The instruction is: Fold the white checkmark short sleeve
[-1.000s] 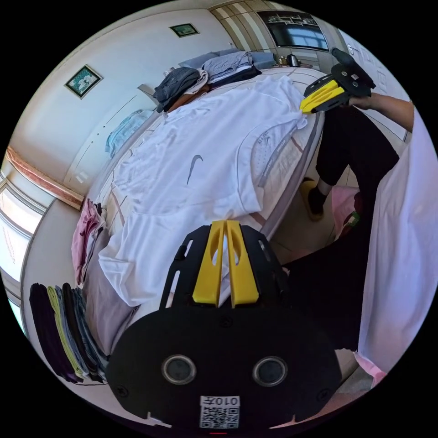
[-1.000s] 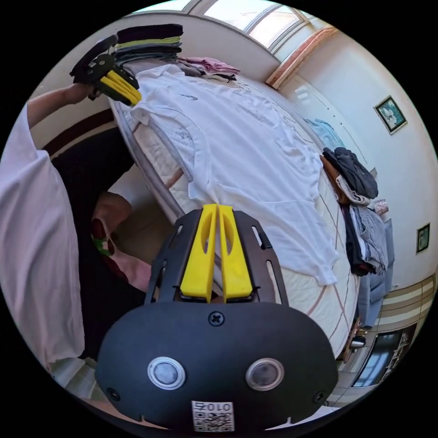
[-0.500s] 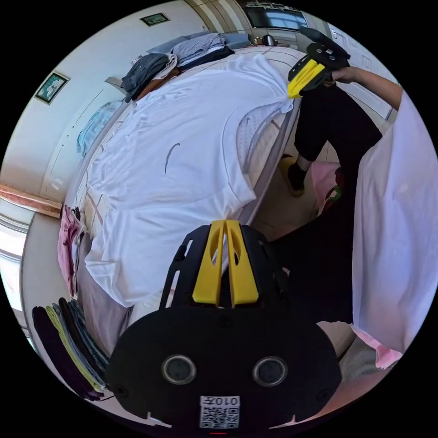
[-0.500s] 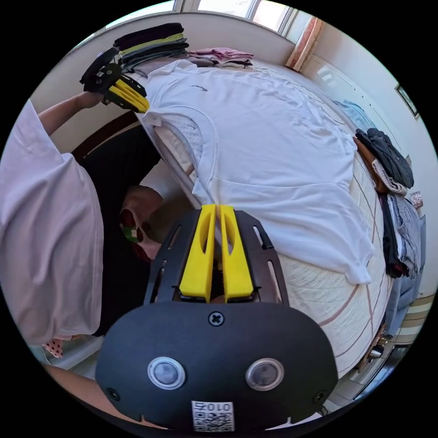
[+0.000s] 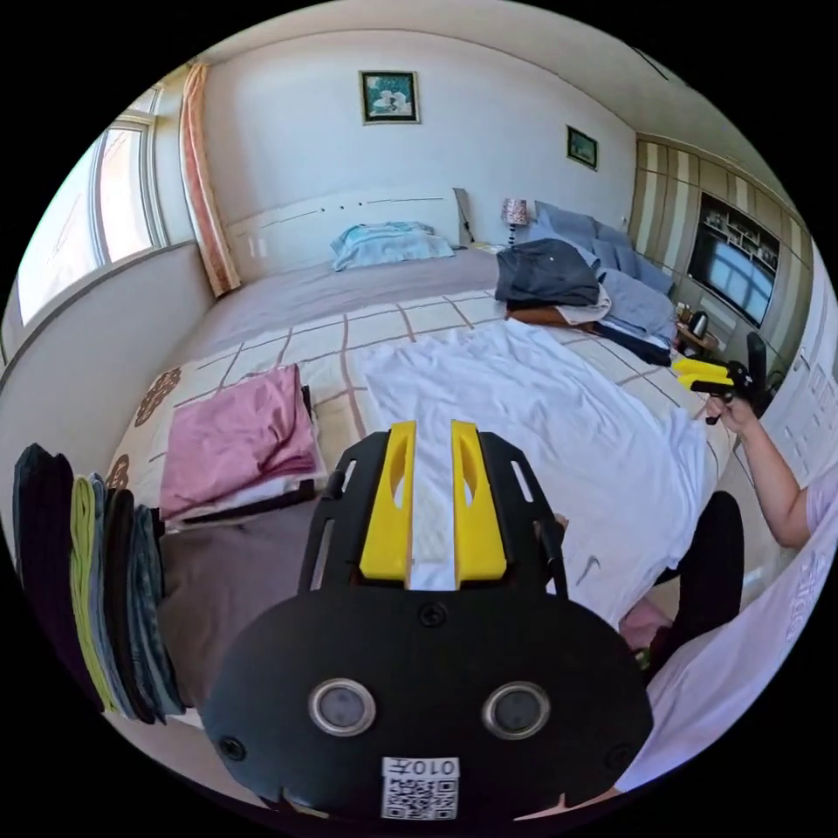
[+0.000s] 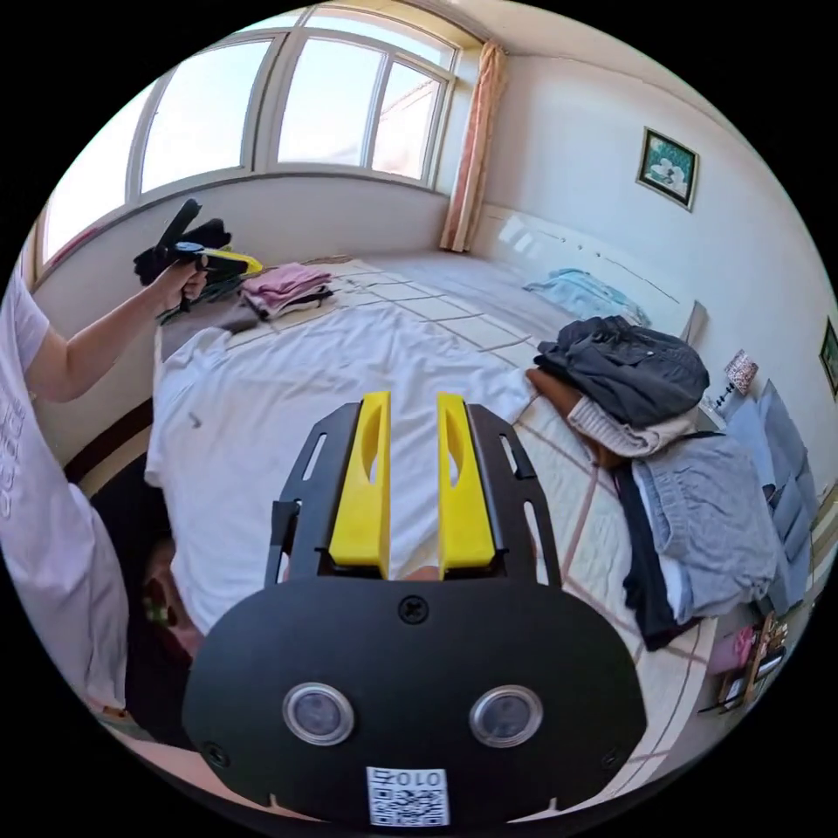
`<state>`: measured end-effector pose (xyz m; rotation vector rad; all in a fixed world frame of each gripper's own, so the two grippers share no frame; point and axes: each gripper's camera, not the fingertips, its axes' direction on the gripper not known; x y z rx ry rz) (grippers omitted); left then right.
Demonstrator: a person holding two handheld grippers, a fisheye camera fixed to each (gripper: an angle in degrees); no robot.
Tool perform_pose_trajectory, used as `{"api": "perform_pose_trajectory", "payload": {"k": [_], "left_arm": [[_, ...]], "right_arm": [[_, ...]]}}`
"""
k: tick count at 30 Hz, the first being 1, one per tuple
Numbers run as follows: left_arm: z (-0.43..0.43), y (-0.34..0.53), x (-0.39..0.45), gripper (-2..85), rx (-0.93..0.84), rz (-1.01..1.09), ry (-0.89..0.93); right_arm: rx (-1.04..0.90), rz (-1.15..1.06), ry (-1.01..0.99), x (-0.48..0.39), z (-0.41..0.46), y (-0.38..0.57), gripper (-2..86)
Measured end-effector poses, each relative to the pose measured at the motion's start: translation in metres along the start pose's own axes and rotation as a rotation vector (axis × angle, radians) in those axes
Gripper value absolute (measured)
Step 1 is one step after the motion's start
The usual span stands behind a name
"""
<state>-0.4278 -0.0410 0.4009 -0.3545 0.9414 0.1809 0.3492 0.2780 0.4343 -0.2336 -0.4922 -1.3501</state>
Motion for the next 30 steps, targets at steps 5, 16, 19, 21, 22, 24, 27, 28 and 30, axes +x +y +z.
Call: {"api": "perform_pose_trajectory", "payload": {"k": [5,16,19,21,22,24,27,28,30], "left_arm": [[0.114,-0.125,-0.070,6.6,-0.140,-0.087,-0.003],[0.258,-0.229,-0.123,7.4,-0.435,-0.047,-0.009],[0.263,-0.243,-0.135,7.1,-0.430,-0.058,-0.023],[0.259,-0.251,-0.149,6.9,-0.385,-0.099,-0.016],[0.258,-0.257,-0.158,6.9,-0.379,-0.127,-0.022],[0.262,-0.265,-0.171,6.9,-0.406,-0.144,-0.022],[0.269,-0.280,-0.181,7.0,-0.415,-0.140,0.032],[0.271,-0.286,-0.182,6.9,-0.406,-0.138,0.041],[0.275,-0.295,-0.186,6.5,-0.418,-0.139,0.053]], "right_arm": [[-0.191,-0.041,0.041,0.088,0.144,-0.098,6.7],[-0.483,-0.040,-0.076,0.154,0.325,-0.134,8.1],[-0.437,0.139,0.148,0.192,0.311,-0.137,7.0],[-0.311,0.164,0.133,0.199,0.293,-0.134,6.2],[-0.339,0.133,0.124,0.198,0.294,-0.134,6.4],[-0.371,0.078,0.132,0.191,0.302,-0.136,6.4],[-0.333,0.014,0.063,0.176,0.316,-0.148,6.0],[-0.358,0.001,0.074,0.172,0.328,-0.154,6.0],[-0.444,0.002,0.066,0.171,0.353,-0.159,6.3]]}}
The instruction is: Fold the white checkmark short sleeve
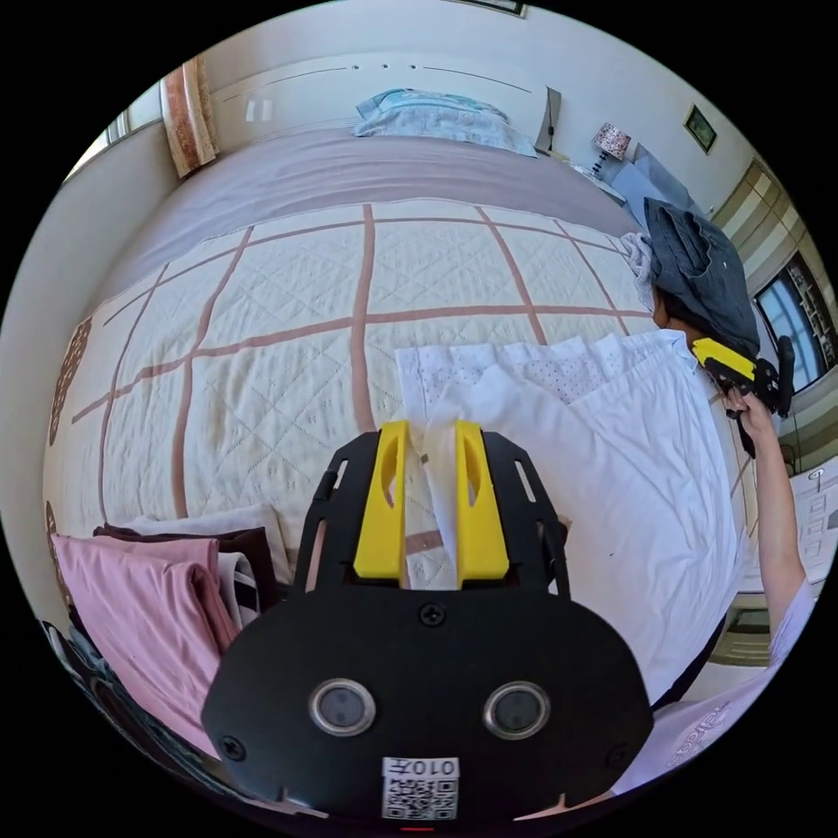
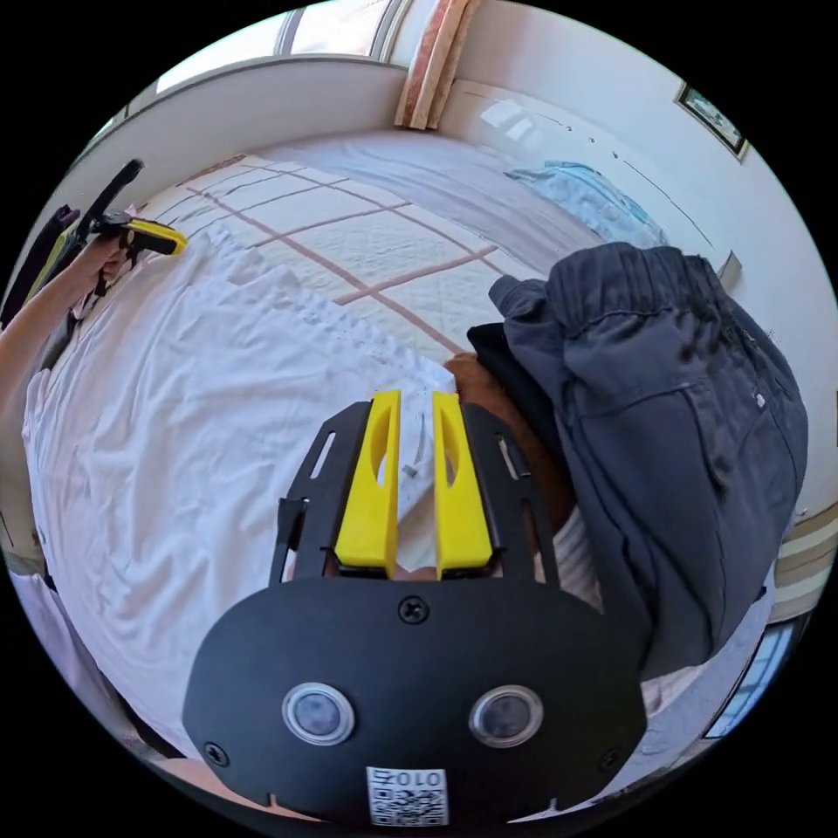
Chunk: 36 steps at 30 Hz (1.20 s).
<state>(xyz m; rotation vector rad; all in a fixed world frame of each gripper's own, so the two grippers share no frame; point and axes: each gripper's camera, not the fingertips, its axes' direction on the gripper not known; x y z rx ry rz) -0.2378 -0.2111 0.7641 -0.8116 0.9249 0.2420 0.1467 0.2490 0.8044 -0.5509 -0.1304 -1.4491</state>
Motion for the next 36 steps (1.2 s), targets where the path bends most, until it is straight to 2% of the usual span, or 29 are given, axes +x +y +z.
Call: {"api": "perform_pose_trajectory", "payload": {"k": [2,4,8,14,19,21,23,24,25,27,33,36], "left_arm": [[-0.002,-0.008,0.001,5.5,-0.013,0.014,-0.034],[-0.007,-0.017,0.006,3.2,-0.008,0.079,-0.073],[-0.015,-0.026,-0.002,0.7,0.019,0.104,-0.003],[-0.024,-0.030,-0.030,-0.1,0.047,0.025,0.011],[-0.042,-0.032,-0.044,-0.2,0.136,-0.067,-0.056],[-0.047,-0.032,-0.050,-0.3,0.161,-0.102,-0.083],[-0.037,-0.035,-0.051,-0.2,0.108,-0.069,-0.071],[-0.021,-0.038,-0.053,-0.2,0.021,-0.050,-0.024],[-0.020,-0.035,-0.055,-0.2,0.054,-0.048,-0.016],[-0.021,-0.031,-0.059,-0.2,0.078,-0.058,0.011],[-0.022,-0.013,-0.065,-0.2,0.174,0.045,0.093],[-0.025,-0.004,-0.057,-0.1,0.210,0.061,0.047]], "right_arm": [[-0.074,0.004,-0.021,-0.002,0.023,-0.011,5.9],[-0.050,0.011,-0.021,-0.003,0.027,-0.012,4.9],[-0.003,0.012,-0.013,0.001,0.017,-0.012,2.3],[0.001,0.056,-0.101,0.029,0.010,-0.014,1.6],[0.080,0.048,-0.049,0.023,-0.003,-0.019,1.7],[0.054,0.048,-0.015,0.021,0.004,-0.023,1.9],[-0.042,0.010,-0.010,0.010,0.029,-0.028,2.4],[-0.078,-0.014,-0.022,0.005,0.037,-0.029,2.5],[-0.099,-0.047,0.007,-0.004,0.045,-0.029,2.5],[-0.023,-0.023,0.068,-0.008,0.035,-0.026,2.6],[0.090,0.018,-0.024,0.010,0.011,-0.018,4.9],[0.156,0.059,-0.064,0.018,0.000,-0.013,5.4]]}}
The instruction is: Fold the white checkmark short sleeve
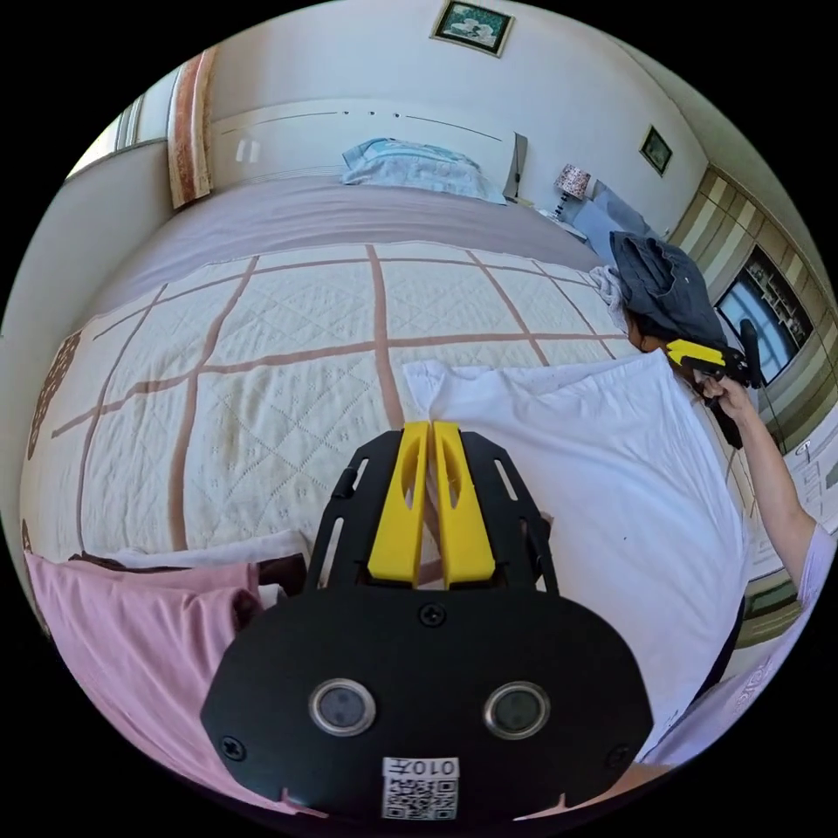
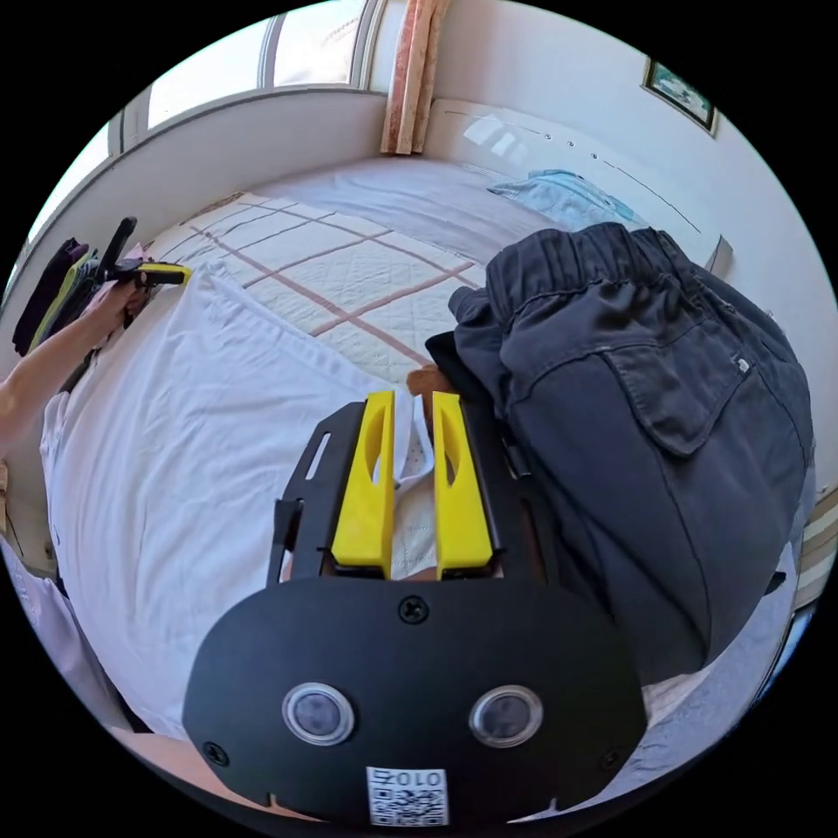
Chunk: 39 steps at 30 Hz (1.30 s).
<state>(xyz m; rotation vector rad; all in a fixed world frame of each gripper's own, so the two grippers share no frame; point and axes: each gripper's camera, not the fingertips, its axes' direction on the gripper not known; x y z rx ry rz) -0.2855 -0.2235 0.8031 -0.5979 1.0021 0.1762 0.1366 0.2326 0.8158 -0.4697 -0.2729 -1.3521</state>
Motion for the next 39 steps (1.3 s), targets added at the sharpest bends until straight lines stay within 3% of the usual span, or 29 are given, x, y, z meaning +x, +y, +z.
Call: {"api": "perform_pose_trajectory", "payload": {"k": [4,9,16,18,26,29,35,39], "left_arm": [[0.003,-0.002,0.029,-0.2,-0.074,0.117,-0.155],[0.000,0.005,0.027,-0.2,-0.057,0.066,-0.132],[-0.006,0.023,0.029,-0.2,-0.071,0.054,-0.121],[-0.006,0.025,0.035,-0.1,-0.081,0.061,-0.145],[0.008,0.034,0.045,0.3,-0.163,-0.057,-0.198],[-0.003,0.040,0.039,0.9,-0.200,-0.102,-0.115],[-0.064,0.091,0.063,1.2,-0.074,-0.026,-0.215],[-0.108,0.170,0.116,1.0,-0.102,0.101,0.007]], "right_arm": [[-0.030,-0.072,0.016,-0.019,0.008,-0.007,5.2],[-0.188,-0.191,0.127,-0.045,0.038,-0.017,3.9],[-0.155,-0.096,0.347,-0.054,0.014,-0.009,2.6],[-0.155,-0.057,0.310,-0.049,0.012,-0.007,2.5],[-0.180,-0.089,0.499,-0.068,0.031,0.009,2.2],[-0.108,0.003,0.340,-0.050,0.004,0.024,2.7],[0.146,0.321,0.065,0.027,-0.094,0.095,1.7],[0.050,0.197,0.052,0.001,-0.132,0.132,1.5]]}}
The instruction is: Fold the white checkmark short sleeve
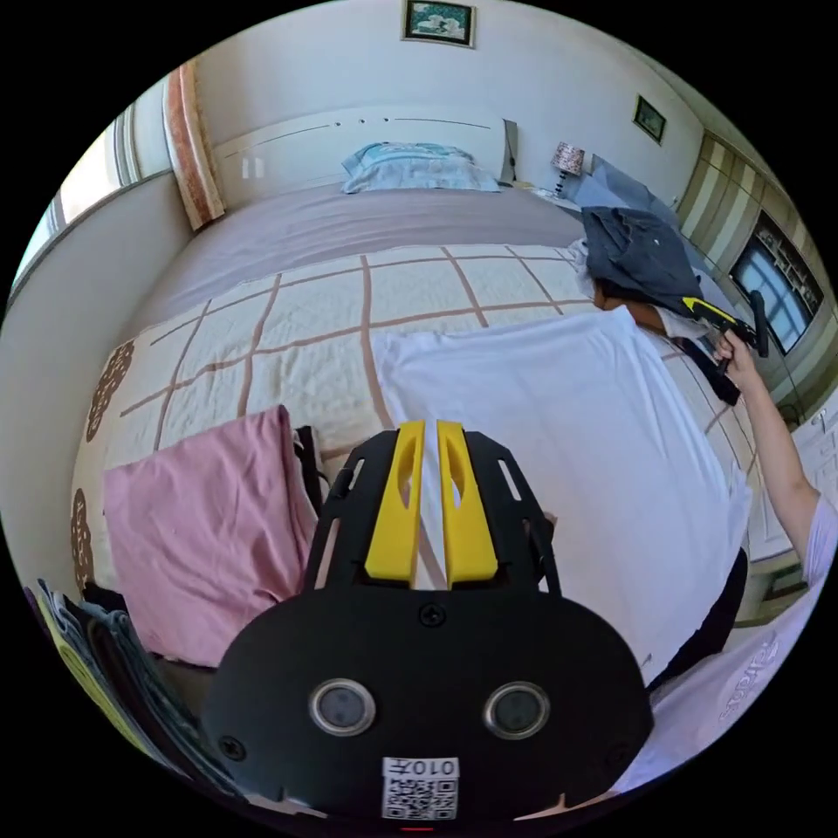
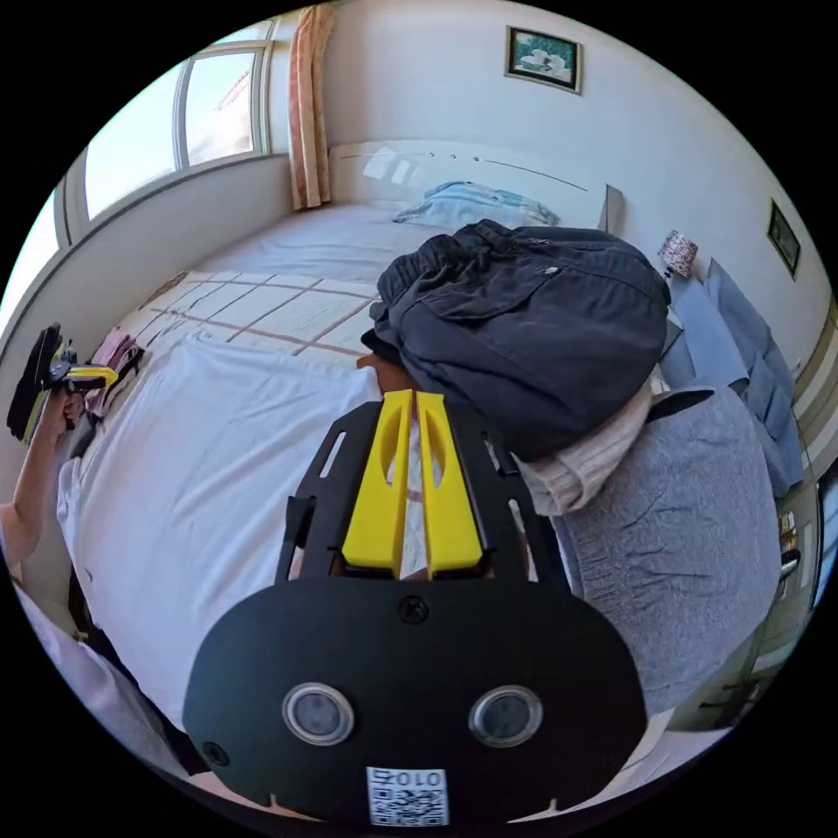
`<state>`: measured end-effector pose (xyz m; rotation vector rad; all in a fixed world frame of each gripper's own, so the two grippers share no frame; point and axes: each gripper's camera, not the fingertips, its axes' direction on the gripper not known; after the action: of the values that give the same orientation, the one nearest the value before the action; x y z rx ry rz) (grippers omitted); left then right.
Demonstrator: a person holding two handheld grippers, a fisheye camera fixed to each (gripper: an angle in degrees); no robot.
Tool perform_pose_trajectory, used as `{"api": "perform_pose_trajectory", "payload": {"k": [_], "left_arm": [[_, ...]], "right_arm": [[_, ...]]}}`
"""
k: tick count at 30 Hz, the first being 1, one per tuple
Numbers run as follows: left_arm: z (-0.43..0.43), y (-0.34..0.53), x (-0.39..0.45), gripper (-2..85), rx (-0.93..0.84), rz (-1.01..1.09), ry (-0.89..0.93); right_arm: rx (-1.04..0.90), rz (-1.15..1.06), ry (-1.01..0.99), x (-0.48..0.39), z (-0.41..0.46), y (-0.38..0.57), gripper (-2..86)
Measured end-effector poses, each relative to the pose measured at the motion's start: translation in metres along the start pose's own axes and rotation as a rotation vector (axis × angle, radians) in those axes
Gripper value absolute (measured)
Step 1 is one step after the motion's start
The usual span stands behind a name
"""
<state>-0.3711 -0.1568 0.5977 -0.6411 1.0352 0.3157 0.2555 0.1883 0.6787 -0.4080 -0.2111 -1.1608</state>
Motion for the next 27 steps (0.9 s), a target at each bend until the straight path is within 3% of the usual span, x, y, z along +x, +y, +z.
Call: {"api": "perform_pose_trajectory", "payload": {"k": [2,9,16,19,23,27], "left_arm": [[-0.010,0.043,0.037,0.9,0.008,0.056,0.008],[0.024,0.130,0.101,0.9,-0.220,0.189,-0.004],[0.009,0.173,0.073,3.2,-0.113,-0.003,0.208],[-0.024,0.211,0.082,6.0,-0.063,-0.042,0.092],[-0.017,0.252,0.093,8.6,-0.163,0.020,0.061],[-0.002,0.275,0.115,8.0,-0.192,0.127,0.050]], "right_arm": [[-0.101,-0.177,-0.131,-0.041,-0.014,0.036,1.4],[-0.312,-0.350,-0.230,-0.101,0.003,0.121,2.3],[-0.299,-0.131,-0.144,-0.054,-0.018,0.151,2.9],[-0.164,-0.032,-0.205,-0.047,-0.067,0.175,5.9],[-0.309,-0.074,-0.206,-0.077,-0.069,0.217,11.5],[-0.353,-0.099,-0.132,-0.100,-0.062,0.239,9.6]]}}
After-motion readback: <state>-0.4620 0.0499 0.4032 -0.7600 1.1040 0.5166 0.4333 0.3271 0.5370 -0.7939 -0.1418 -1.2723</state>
